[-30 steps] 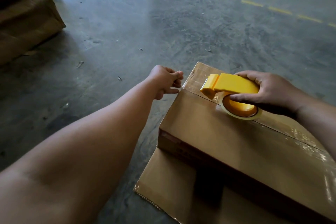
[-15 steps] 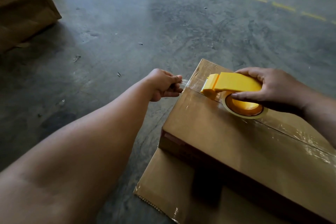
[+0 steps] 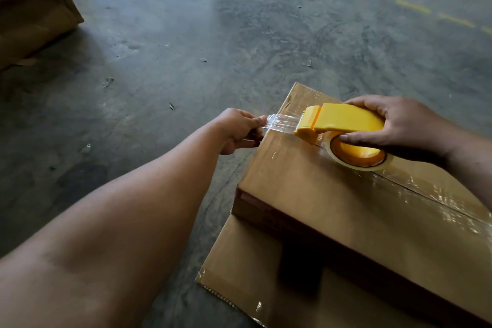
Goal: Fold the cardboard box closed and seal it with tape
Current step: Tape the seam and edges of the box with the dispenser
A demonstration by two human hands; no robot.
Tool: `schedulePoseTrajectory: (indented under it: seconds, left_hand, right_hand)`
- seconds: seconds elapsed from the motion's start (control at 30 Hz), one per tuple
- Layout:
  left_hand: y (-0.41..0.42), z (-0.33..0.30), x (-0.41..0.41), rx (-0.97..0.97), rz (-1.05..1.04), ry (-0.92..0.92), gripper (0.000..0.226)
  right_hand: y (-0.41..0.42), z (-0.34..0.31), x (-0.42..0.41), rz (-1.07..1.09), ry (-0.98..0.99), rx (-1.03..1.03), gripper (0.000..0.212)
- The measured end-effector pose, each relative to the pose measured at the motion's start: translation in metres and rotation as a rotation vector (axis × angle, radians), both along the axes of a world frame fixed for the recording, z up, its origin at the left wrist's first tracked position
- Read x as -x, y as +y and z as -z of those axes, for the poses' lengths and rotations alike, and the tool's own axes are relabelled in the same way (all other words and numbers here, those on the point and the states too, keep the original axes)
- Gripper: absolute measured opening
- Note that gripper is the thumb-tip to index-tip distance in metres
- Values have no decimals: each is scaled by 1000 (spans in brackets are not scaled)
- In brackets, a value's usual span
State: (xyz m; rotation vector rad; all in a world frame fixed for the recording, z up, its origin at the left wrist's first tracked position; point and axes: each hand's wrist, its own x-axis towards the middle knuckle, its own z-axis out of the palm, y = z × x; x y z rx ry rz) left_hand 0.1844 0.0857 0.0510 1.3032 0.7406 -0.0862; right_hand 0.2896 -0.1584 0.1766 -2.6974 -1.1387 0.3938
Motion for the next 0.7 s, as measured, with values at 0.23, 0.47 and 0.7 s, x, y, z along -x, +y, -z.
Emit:
schedulePoseTrajectory:
  seconds: [0.23, 0.47, 0.7]
  left_hand:
    - [-6, 24, 0, -391, 179, 215, 57]
    - [-37, -28, -5, -856, 239, -346, 68]
    - [-70, -21, 9, -1172, 606, -151, 131]
  right_hand:
    - [-1, 3, -3, 2, -6, 11, 75]
    - [1, 1, -1, -17, -45, 5, 70]
    - [-1, 0, -3, -30, -47, 30, 75]
